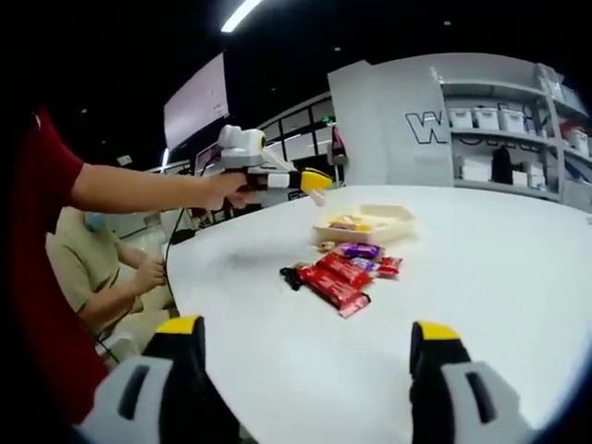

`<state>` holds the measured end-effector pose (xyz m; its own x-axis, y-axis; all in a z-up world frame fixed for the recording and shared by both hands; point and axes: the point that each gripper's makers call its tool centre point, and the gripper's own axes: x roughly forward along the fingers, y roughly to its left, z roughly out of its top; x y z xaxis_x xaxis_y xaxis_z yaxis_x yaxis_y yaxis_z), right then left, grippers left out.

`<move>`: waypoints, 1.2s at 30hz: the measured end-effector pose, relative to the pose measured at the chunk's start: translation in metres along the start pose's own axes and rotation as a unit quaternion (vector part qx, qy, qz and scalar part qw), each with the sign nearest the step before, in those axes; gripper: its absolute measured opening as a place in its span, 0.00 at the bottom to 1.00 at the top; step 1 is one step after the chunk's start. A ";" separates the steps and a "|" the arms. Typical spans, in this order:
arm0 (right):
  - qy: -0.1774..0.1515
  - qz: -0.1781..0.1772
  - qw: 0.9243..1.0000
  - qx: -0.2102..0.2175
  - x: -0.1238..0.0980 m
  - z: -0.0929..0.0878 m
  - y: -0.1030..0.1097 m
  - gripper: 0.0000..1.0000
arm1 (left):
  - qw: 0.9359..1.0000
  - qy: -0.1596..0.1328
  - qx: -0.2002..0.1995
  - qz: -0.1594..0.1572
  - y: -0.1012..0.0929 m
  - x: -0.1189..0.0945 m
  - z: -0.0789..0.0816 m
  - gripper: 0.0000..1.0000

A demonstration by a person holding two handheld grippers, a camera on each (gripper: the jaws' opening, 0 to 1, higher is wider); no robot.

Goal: Place the target food into the container with the food tongs after gripping and lifting it, then release it inside without dropping or visibly crushing the food.

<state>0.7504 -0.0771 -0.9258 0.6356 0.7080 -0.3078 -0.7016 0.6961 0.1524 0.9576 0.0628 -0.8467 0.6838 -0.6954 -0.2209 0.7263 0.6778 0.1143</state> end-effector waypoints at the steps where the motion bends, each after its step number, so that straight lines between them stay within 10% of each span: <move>1: 0.000 0.000 1.000 0.001 0.000 0.000 0.000 0.91 | 1.000 0.002 -0.002 0.001 0.001 -0.001 -0.001 0.28; 36: -0.007 0.011 1.000 0.000 0.003 0.005 0.008 0.91 | 0.995 0.030 -0.059 -0.074 -0.066 -0.023 -0.040 0.28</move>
<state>0.7481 -0.0685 -0.9203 0.6243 0.7246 -0.2918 -0.7155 0.6804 0.1588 0.8913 0.0435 -0.8877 0.5620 -0.7767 -0.2844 0.8031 0.5947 -0.0372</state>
